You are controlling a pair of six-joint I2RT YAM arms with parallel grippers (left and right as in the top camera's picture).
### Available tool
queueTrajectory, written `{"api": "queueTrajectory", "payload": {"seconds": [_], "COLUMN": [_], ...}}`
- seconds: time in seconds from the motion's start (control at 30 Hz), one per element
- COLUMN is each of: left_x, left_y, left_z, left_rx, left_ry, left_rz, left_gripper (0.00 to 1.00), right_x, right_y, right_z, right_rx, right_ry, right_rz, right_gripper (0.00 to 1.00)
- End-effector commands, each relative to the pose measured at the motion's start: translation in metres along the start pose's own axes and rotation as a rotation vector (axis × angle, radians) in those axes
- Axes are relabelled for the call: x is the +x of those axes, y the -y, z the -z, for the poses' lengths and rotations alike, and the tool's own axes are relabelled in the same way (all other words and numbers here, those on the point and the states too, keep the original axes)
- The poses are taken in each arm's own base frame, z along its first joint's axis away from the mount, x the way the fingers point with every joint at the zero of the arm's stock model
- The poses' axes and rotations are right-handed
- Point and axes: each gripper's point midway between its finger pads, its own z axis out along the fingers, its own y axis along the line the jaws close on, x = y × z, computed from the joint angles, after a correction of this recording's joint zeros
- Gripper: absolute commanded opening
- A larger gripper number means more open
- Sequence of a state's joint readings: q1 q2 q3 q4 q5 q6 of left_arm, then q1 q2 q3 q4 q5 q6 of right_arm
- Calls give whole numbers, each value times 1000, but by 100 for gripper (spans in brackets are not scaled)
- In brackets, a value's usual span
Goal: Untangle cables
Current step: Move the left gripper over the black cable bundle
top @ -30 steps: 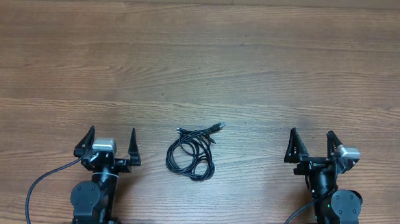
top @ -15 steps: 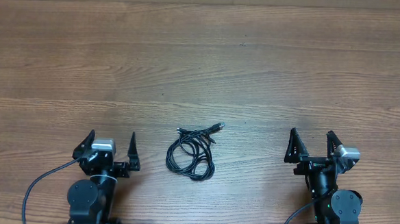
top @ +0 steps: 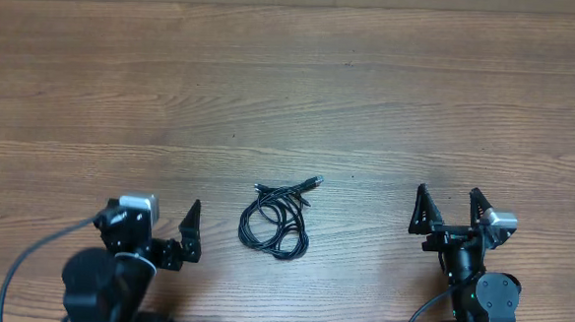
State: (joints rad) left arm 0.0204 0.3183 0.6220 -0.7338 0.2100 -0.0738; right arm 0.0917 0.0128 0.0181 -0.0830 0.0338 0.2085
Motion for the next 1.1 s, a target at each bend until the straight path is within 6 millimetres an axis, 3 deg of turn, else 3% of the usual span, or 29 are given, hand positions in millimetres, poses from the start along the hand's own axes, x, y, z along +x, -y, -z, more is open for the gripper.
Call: {"api": "queueTrajectory", "payload": {"seconds": [0.0,0.23,0.3,0.43,0.63,0.77,0.97,1.07], "left_x": [-18,-24,-18,3,38,57,82,89], "left_y": [15,48,48,43,58,62,50,54], "left_z": [3,-10,-16,-30,-57,-74,-96,-112], "left_rx": [76,258,245,178,195,141,-65,-71], "left_ry": [-54,-296,-380,-559,-763,-844,-914,-922], "left_rz": [75,189,200,204,159,128,149,143], "left_gripper": [100,100,100,100,99,100,100,99], "right_x": [2,2,2,2,2,2,2,2], "right_y": [2,2,2,2,2,2,2,2], "right_z": [0,0,0,0,0,0,0,0], "right_rx": [9,9,9,9,9,9,9,9], "right_ry": [5,5,5,5,5,5,5,5], "right_rz": [-1,-1,-1,-1,-1,-1,-1,-1], "right_gripper": [100,100,100,100,100,100,100,100]}}
